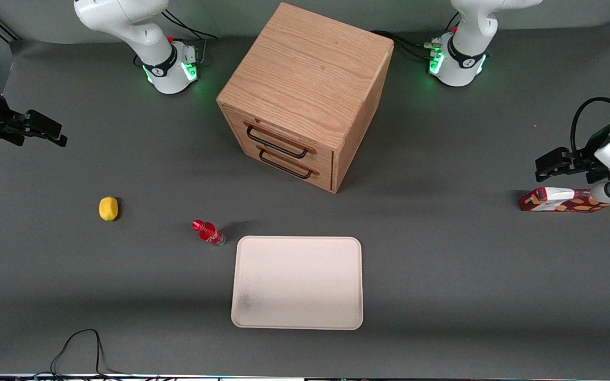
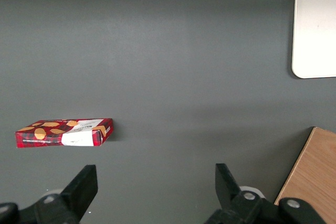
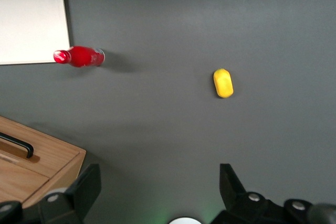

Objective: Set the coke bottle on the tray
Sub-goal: 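Move the right gripper out toward the red Coca-Cola bottle, then lower the open right gripper around the bottle's cap end and close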

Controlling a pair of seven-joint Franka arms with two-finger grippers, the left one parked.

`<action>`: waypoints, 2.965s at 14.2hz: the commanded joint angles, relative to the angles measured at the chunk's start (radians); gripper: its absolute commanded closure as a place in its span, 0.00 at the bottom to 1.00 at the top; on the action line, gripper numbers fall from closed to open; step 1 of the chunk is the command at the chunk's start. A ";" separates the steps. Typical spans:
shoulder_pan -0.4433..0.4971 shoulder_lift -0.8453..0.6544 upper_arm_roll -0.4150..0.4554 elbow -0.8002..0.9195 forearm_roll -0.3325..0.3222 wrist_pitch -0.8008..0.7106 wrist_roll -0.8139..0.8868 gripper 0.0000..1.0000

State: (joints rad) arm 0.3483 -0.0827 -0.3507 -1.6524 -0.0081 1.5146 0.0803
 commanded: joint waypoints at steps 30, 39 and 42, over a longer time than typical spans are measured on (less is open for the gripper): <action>0.055 0.537 0.265 -0.066 0.097 0.608 0.297 0.02; 0.052 0.534 0.263 -0.038 0.083 0.636 0.300 1.00; 0.041 0.528 0.262 0.128 0.079 0.494 0.282 1.00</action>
State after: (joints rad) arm 0.3938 0.4702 -0.0873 -1.6428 0.0906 2.1217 0.3478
